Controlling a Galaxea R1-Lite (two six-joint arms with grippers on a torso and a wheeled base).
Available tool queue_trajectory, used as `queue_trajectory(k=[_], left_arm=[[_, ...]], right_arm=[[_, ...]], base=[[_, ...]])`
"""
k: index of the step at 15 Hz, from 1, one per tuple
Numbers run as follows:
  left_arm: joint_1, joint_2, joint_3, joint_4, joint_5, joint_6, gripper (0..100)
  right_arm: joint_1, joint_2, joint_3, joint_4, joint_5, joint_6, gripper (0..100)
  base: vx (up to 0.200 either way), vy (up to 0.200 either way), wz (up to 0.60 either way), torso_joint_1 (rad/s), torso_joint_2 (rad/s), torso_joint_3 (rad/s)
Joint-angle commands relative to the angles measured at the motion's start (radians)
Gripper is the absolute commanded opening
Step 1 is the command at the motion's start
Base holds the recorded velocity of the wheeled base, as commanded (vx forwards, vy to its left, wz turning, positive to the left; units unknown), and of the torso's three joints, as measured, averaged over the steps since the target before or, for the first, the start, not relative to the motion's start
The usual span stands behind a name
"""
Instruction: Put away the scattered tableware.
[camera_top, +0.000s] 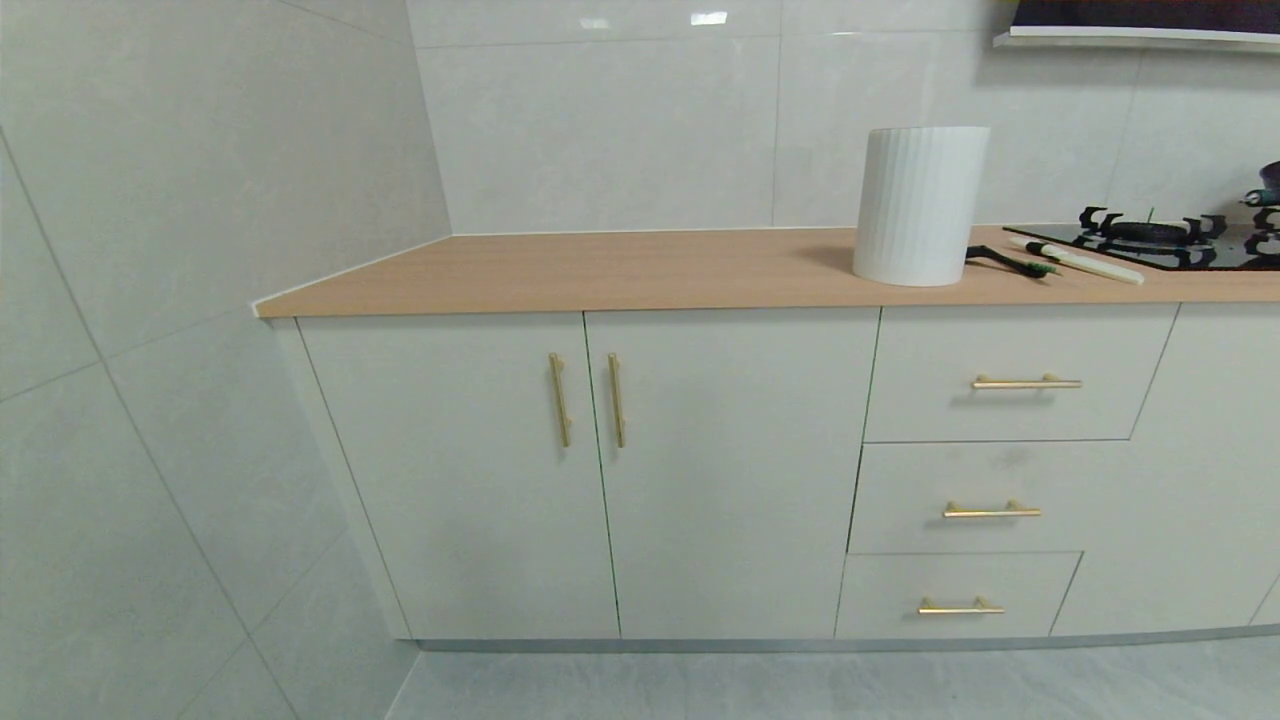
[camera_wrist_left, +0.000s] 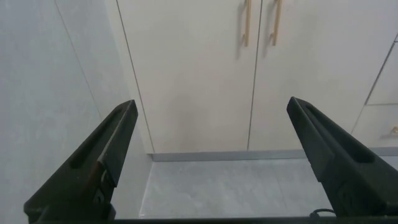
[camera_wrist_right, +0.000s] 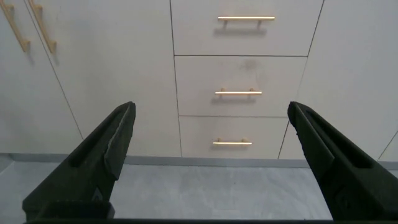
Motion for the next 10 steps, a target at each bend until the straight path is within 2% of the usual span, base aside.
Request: queue_trajectory(k=[1,2,10], left_arm=[[0.0,0.0,0.001,0.0,0.001,-0.002,100],[0.0,0.0,0.001,0.0,0.001,-0.013,100],[0.0,0.0,0.001,0.0,0.001,-0.015,100]], right_arm=[[0.0,0.001,0.0,0.001,0.0,0.0,100],[0.0,0.002,0.0,0.001,0.005,-0.006,100],[0.0,0.002,0.0,0.001,0.002,0.0,100]], base=[[0.0,0.0,0.0,0.0,0.0,0.0],[0.0,0.0,0.0,0.0,0.0,0.0],[0.0,-0.2,0.0,0.003,0.0,0.001]])
